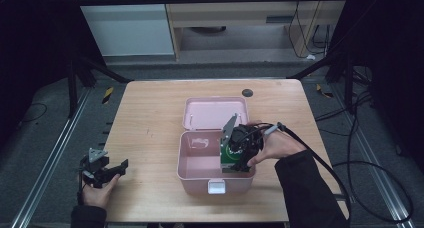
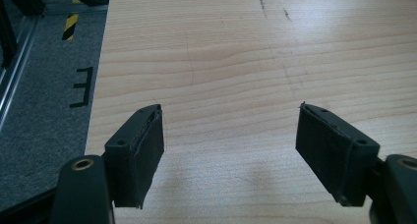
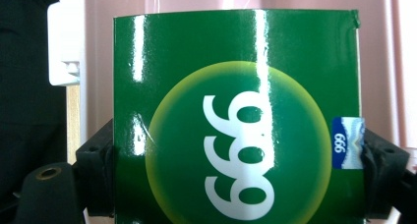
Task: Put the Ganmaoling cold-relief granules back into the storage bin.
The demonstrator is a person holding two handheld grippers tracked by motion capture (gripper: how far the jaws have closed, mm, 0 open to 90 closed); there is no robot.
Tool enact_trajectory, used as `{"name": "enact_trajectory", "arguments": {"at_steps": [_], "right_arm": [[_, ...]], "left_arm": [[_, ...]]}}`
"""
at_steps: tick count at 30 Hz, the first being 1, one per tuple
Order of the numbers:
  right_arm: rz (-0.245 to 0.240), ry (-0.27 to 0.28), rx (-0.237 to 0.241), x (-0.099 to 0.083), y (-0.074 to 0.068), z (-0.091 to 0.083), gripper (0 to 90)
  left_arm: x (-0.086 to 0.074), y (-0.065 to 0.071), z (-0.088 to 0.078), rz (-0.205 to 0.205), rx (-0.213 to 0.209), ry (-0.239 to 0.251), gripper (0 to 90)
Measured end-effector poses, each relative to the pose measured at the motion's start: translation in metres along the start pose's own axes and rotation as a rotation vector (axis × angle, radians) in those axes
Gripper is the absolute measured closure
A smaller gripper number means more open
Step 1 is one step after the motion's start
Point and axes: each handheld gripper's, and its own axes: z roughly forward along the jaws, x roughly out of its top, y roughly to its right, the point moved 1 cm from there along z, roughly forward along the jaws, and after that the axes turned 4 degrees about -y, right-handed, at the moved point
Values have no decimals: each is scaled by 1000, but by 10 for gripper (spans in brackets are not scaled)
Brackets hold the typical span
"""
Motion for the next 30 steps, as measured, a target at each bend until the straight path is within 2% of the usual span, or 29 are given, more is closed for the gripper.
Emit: {"name": "enact_trajectory", "arguments": {"at_steps": [6, 24, 30], "right_arm": [[13, 11, 10, -6, 2, 8, 154], [0, -42, 7, -7, 4, 20, 137], [7, 11, -7, -6, 3, 13, 130]], "left_arm": [[0, 0, 0, 2, 1, -1, 258], [0, 0, 0, 2, 0, -2, 258], [0, 0, 0, 3, -1, -1, 258]]}}
